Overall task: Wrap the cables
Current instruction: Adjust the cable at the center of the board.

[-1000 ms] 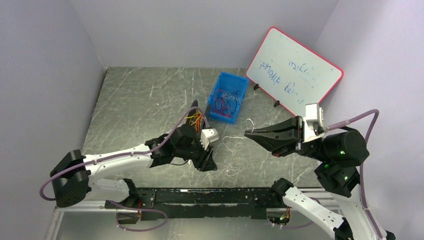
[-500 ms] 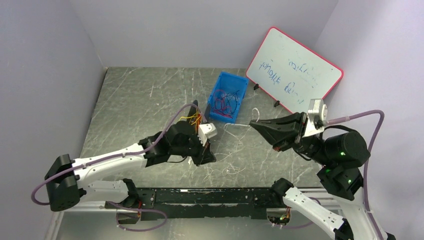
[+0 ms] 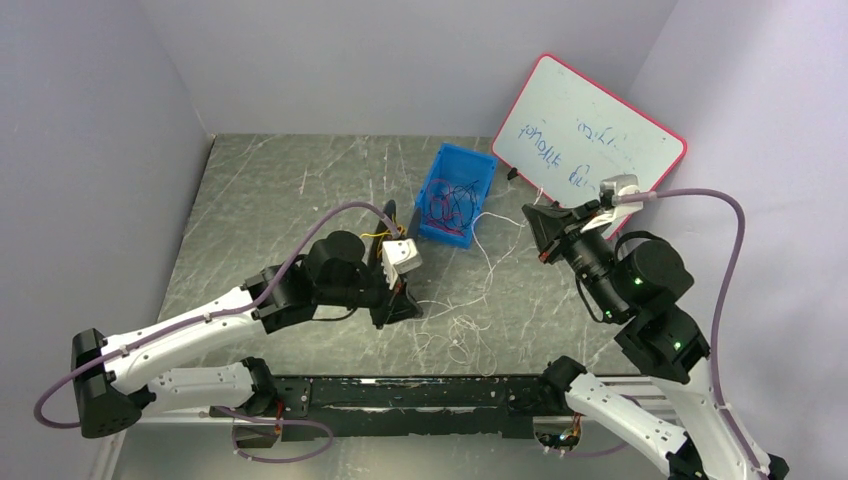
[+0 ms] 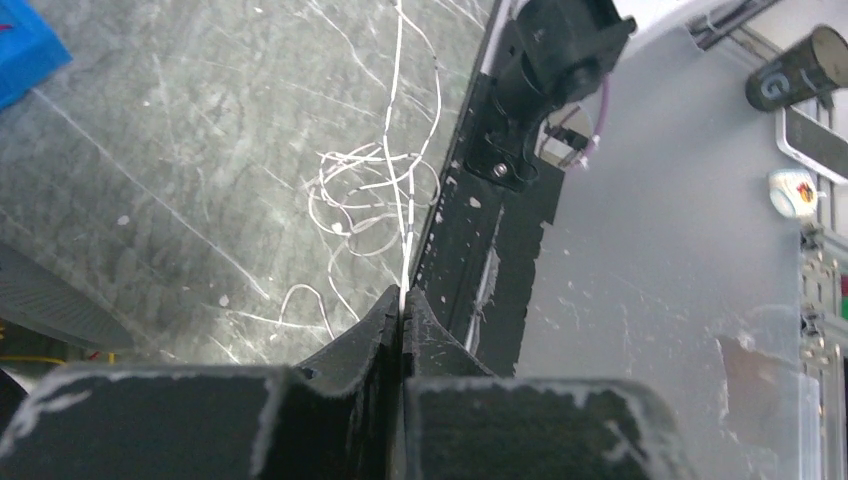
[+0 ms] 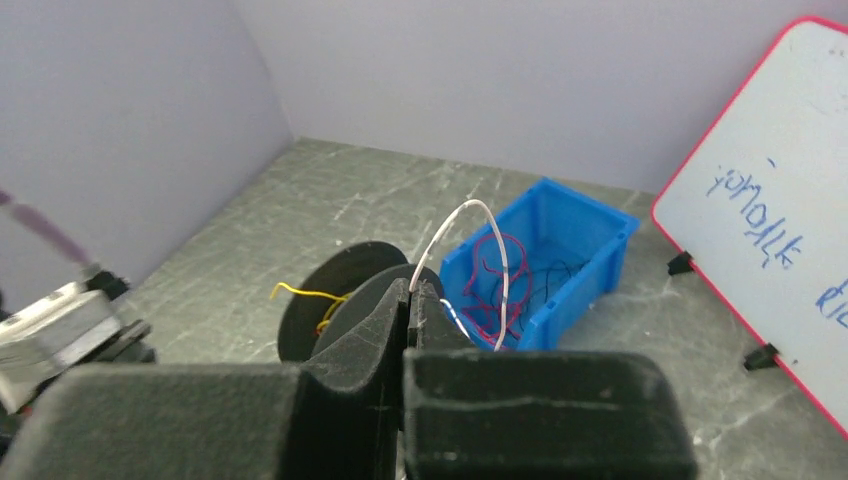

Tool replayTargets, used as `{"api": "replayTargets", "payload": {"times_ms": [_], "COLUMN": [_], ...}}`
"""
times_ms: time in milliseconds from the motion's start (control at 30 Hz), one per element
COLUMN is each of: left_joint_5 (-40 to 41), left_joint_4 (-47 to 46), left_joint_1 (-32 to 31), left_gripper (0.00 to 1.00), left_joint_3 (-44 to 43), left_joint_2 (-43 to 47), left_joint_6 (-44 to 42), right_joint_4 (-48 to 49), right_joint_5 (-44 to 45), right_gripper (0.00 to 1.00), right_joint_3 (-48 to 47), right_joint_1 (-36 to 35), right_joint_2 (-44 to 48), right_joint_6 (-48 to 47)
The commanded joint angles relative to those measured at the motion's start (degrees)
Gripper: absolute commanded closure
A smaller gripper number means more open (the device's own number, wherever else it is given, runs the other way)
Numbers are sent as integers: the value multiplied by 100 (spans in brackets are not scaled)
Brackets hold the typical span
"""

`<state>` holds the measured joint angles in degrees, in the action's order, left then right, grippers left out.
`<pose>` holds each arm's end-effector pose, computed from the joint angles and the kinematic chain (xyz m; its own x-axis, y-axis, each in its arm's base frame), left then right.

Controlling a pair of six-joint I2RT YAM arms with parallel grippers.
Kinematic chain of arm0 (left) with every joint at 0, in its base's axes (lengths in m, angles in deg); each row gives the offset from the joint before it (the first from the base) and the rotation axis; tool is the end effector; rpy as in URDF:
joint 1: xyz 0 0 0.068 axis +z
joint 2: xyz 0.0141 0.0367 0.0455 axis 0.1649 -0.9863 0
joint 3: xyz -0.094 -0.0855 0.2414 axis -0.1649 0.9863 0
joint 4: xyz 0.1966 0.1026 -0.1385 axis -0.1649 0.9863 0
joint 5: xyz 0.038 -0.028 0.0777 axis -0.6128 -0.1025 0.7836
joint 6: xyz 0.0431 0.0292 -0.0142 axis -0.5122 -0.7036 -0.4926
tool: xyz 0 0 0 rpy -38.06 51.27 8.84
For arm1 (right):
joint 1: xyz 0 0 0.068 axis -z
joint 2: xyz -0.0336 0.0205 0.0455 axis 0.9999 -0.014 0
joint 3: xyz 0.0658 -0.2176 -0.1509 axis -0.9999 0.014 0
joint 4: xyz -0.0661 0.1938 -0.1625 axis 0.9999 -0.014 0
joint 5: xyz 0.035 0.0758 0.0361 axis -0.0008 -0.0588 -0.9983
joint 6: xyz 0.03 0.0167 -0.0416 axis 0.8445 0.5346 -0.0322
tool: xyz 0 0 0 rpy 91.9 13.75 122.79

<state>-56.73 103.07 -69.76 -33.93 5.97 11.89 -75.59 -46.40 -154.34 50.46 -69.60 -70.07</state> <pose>0.1073 -0.2116 0.3263 -0.4108 0.3102 -0.8573 0.9009 0.2826 -0.3295 0.0751 0.0519 0.4521 0.0032 0.1997 -0.9798 -0.4816 0.8591 0.1735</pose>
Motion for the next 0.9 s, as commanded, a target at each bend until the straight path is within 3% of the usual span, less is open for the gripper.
{"api": "replayTargets", "payload": {"times_ms": [0,233,400,867], "left_joint_5": [-699,-839,-889,-2106], "left_joint_4": [483,774,788,333], "left_joint_1": [-45,-46,-59,-169], "left_gripper": [93,93,93,93], "left_joint_3": [-343,-453,-453,-373], "left_joint_2": [47,-327,-654,-374], "left_joint_6": [-347,-497,-557,-677], "right_joint_4": [117,984,1197,1192], "right_joint_5": [340,-1314,-1882,-901], "right_gripper": [100,100,100,100], "right_joint_3": [194,326,99,338], "right_joint_1": [-14,-18,-19,-20], "right_joint_2": [1,344,349,94], "right_joint_6": [5,-128,-148,-504]}}
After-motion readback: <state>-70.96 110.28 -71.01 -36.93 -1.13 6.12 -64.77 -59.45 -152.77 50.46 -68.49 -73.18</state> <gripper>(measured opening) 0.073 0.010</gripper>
